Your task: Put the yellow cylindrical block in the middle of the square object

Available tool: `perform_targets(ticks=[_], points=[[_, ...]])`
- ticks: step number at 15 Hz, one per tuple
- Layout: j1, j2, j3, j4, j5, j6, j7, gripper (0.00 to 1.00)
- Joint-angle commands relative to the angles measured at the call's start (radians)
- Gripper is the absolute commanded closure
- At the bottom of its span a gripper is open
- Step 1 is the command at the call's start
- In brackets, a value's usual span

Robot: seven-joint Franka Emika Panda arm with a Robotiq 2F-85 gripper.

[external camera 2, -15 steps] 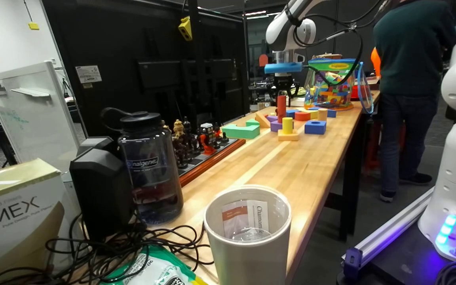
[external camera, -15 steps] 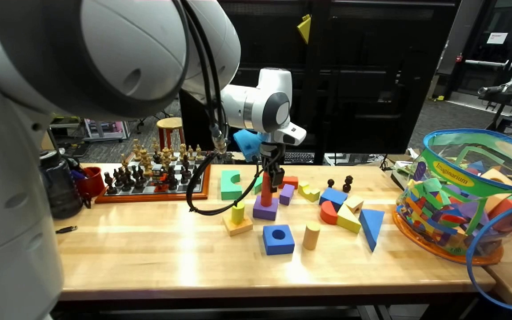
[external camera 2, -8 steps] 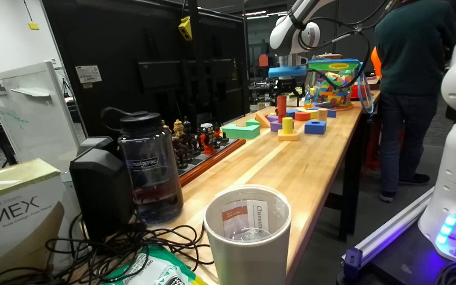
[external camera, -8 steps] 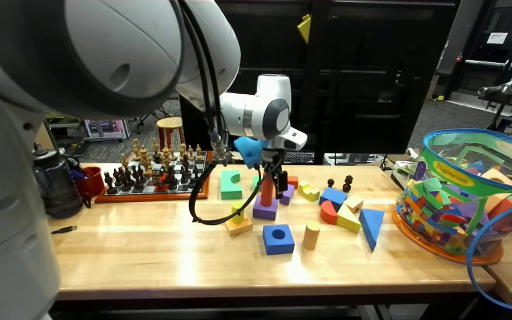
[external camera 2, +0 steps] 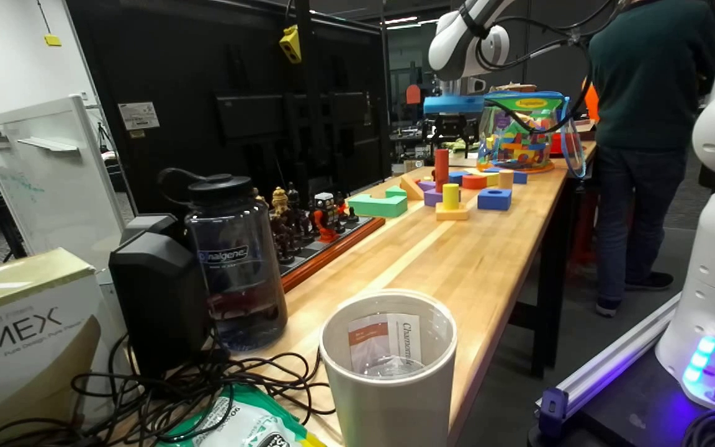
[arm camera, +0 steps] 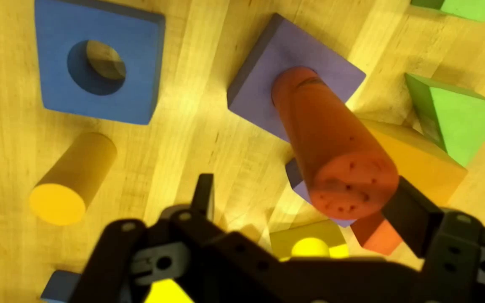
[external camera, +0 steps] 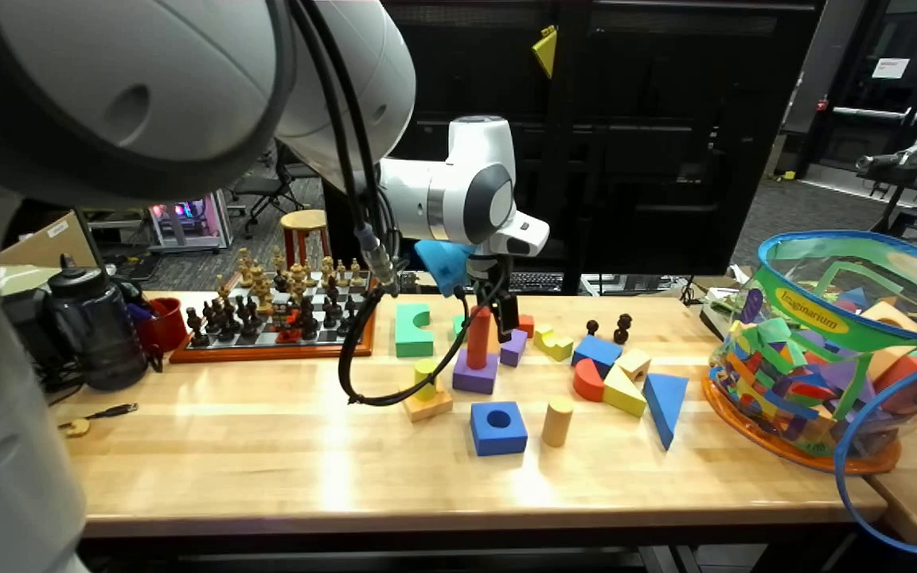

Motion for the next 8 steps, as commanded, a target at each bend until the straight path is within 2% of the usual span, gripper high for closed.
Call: perform_targets(ticks=[1, 8], points=[[0.011, -0.086, -0.002, -0.054, -0.019, 0.044, -0.004, 0.00], [-0.005, -0.227, 0.016, -0.126, -0.025, 0.175, -0.007, 0.00]])
